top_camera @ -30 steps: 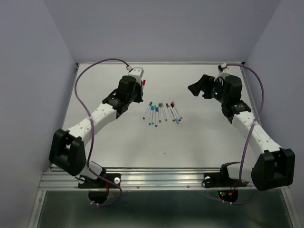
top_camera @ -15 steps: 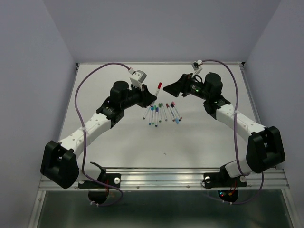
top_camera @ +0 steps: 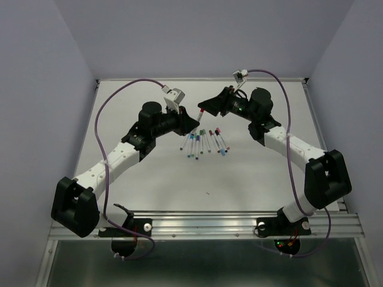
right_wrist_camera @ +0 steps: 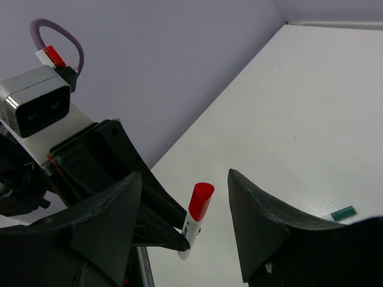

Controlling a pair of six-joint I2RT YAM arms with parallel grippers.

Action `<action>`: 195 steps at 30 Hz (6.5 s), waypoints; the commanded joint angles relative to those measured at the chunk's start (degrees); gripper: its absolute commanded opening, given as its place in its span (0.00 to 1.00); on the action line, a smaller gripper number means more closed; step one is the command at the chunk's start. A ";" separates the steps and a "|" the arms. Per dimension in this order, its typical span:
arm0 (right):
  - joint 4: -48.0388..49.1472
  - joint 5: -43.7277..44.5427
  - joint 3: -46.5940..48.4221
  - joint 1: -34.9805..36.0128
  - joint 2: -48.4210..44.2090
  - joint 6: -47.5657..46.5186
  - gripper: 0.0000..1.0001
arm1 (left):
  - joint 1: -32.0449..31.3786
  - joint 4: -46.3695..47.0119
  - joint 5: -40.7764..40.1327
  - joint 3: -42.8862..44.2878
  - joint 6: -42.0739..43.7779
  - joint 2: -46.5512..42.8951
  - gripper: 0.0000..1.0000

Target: Open the pen caps

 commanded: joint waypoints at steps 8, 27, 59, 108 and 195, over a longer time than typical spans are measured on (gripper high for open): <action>4.27 0.04 2.28 1.33 0.32 0.89 0.51 | -0.13 5.05 1.76 -0.10 -1.65 -1.05 0.00; 2.86 2.22 2.28 1.86 -0.90 -1.05 0.01 | -0.13 7.34 3.43 -1.41 -4.11 -1.48 0.00; -1.70 18.06 12.21 -9.57 1.03 -4.83 0.01 | -2.15 9.81 2.12 -16.10 -11.60 -11.86 0.00; -0.47 7.67 5.52 -4.99 2.79 2.91 0.01 | -2.15 13.83 8.35 4.49 -9.82 8.02 0.00; -57.34 42.31 48.07 -11.94 44.45 -23.90 0.53 | 11.12 -38.89 -36.21 57.03 4.06 59.25 0.46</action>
